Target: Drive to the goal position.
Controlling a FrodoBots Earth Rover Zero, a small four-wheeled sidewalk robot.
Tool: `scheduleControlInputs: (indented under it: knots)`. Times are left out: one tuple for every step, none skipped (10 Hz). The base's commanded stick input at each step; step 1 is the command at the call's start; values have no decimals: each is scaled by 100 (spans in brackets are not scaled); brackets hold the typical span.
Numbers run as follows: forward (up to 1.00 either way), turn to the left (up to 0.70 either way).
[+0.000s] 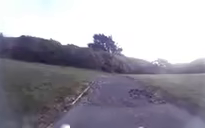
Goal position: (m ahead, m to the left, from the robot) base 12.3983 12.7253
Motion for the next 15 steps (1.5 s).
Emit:
scheduleControlInputs:
  knots:
    - [100, 0]
    - [100, 0]
    - [100, 0]
    - [100, 0]
    - [100, 0]
    - [100, 0]
    - [100, 0]
    - [100, 0]
    - [100, -5]
    - [100, -14]
    - [100, -31]
    - [100, -38]
    - [100, -33]
    - [100, -24]
    - [100, -9]
